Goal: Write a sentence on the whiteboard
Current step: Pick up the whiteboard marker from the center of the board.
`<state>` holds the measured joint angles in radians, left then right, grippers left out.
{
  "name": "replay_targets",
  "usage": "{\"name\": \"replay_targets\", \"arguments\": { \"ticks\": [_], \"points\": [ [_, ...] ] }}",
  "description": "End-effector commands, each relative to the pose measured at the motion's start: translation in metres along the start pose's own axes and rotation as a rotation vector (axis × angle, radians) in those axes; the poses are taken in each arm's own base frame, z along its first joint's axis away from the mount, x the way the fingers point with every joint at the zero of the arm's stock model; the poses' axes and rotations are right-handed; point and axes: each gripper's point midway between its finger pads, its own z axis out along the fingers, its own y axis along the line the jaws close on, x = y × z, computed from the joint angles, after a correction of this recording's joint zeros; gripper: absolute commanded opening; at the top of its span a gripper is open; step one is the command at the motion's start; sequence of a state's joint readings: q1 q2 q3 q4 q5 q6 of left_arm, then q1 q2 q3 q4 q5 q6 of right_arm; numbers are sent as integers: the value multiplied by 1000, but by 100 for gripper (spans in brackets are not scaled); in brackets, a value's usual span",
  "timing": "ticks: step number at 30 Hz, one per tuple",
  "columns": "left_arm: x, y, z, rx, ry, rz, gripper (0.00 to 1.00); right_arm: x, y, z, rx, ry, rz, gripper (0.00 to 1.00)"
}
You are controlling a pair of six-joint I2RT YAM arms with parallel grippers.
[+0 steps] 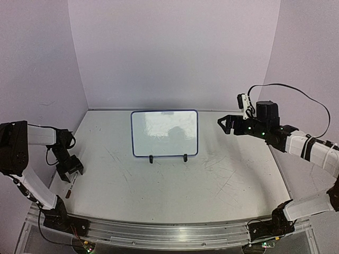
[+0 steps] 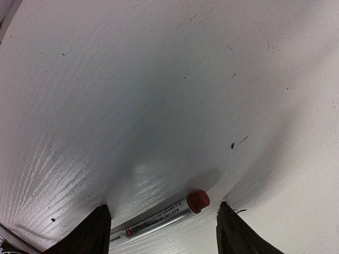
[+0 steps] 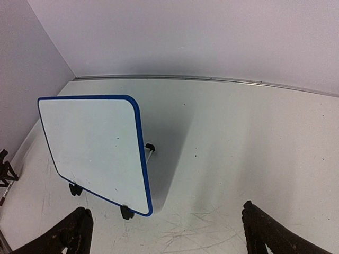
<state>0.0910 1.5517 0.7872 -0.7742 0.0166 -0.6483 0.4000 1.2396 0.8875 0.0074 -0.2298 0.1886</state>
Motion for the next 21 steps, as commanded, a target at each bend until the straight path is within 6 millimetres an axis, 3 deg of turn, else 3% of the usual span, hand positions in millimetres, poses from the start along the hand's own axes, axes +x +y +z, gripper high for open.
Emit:
{"name": "replay_targets", "arguments": {
  "ticks": [1,4,16,21],
  "points": [
    [3,1,1,3,11,-5,66,-14,7,-4,-28,-51,-2,98],
    [4,2,-3,-7,16,-28,55,-13,7,-3,-28,-48,1,98],
    [5,5,-2,-17,13,-43,35,-13,8,-3,-35,-45,6,98],
    [6,3,-3,-6,19,-44,22,-12,8,-3,-38,-43,9,98]
  ]
}}
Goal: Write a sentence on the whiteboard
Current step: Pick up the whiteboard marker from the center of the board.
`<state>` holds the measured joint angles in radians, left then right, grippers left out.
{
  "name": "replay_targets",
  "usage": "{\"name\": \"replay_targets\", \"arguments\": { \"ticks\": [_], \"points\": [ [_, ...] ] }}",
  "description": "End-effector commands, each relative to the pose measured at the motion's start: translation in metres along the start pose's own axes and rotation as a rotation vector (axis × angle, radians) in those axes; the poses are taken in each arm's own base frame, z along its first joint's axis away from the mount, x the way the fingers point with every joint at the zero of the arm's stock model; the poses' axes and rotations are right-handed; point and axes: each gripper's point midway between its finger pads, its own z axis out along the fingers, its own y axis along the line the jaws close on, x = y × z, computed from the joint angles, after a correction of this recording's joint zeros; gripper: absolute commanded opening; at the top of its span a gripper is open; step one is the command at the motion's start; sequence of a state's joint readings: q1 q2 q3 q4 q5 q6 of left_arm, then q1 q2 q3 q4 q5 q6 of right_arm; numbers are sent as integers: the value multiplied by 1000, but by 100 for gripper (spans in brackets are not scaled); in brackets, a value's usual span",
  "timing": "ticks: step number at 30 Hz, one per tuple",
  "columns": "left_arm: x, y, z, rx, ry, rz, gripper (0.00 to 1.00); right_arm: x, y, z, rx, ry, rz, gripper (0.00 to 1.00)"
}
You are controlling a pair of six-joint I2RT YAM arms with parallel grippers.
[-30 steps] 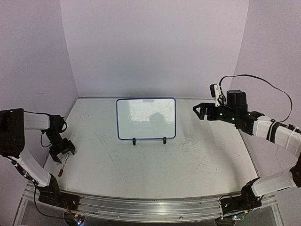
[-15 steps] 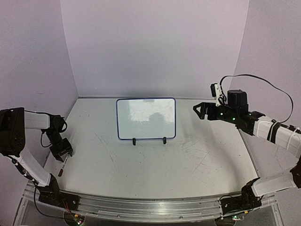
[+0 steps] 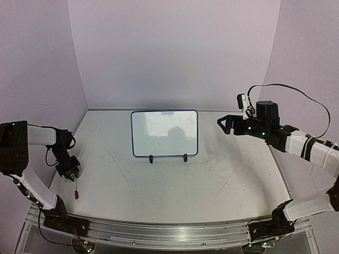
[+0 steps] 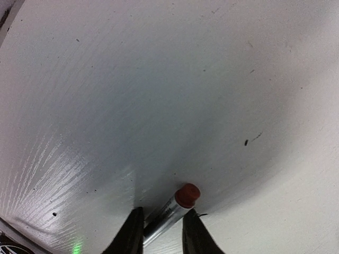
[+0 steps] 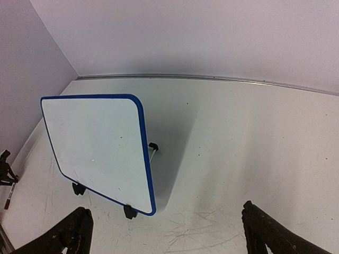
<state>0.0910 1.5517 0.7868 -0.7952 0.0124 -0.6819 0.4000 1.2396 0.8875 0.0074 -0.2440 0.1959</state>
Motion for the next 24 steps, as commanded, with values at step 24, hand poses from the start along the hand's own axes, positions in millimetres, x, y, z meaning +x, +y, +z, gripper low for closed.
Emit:
{"name": "replay_targets", "arguments": {
  "ticks": [24],
  "points": [
    [94,-211,-194,858,-435,772,0,-16,28,4,-181,-8,85,98]
  ]
}}
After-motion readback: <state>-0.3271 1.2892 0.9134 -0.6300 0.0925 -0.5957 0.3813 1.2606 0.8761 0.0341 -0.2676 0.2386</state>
